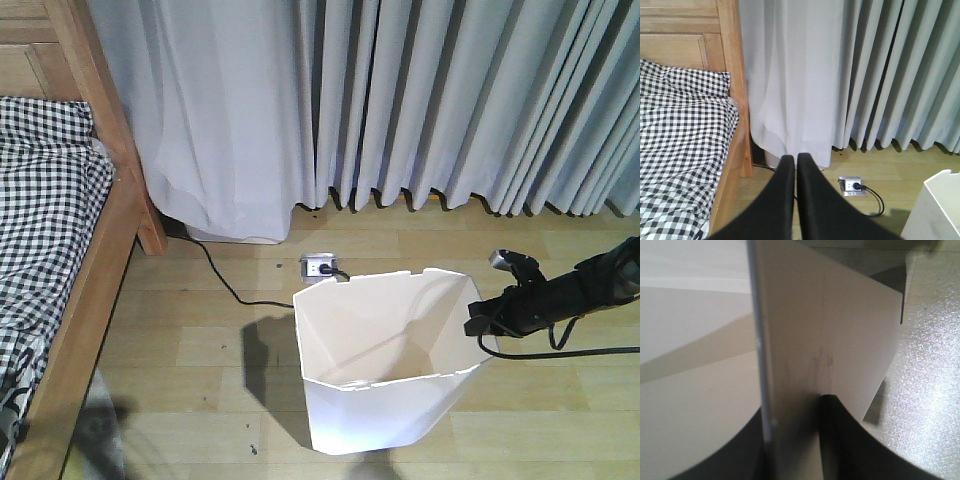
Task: Move trash bin to bedside with robot
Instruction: 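Lower the held bin to the floor near the bed with the right gripper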
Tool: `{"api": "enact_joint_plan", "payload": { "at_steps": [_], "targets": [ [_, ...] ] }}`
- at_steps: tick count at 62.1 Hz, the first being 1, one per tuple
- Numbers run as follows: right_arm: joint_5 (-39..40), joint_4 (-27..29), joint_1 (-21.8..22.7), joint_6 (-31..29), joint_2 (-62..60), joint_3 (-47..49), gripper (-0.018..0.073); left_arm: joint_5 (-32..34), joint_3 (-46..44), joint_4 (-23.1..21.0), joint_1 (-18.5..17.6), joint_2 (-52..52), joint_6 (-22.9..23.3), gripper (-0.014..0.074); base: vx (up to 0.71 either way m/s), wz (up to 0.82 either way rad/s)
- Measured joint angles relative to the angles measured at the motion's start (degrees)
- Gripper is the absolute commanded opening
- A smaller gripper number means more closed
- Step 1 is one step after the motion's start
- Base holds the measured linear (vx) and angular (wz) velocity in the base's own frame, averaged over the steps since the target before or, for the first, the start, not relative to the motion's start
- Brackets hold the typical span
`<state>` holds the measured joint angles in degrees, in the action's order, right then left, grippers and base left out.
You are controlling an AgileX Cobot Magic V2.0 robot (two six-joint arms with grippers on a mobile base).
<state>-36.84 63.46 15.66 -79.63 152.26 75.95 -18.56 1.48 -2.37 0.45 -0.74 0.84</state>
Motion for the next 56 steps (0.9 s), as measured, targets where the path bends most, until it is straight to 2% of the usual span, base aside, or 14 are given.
{"api": "enact_joint_plan", "payload": {
  "at_steps": [15, 37, 56],
  "targets": [
    [0.0, 0.51, 0.0, 0.8, 0.0, 0.0, -0.0005, 0.0, 0.0, 0.0, 0.0, 0.0, 0.0, -0.0006, 0.0, 0.0],
    [5.84, 9.26, -0.05, -0.38, 1.15, 1.31, -0.0005, 0.0, 0.0, 0.0, 0.0, 0.0, 0.0, -0.0006, 0.0, 0.0],
    [5.54, 6.89, 0.17, 3.58, 11.05, 12.11, -0.0005, 0.0, 0.0, 0.0, 0.0, 0.0, 0.0, -0.0006, 0.0, 0.0]
  ]
}}
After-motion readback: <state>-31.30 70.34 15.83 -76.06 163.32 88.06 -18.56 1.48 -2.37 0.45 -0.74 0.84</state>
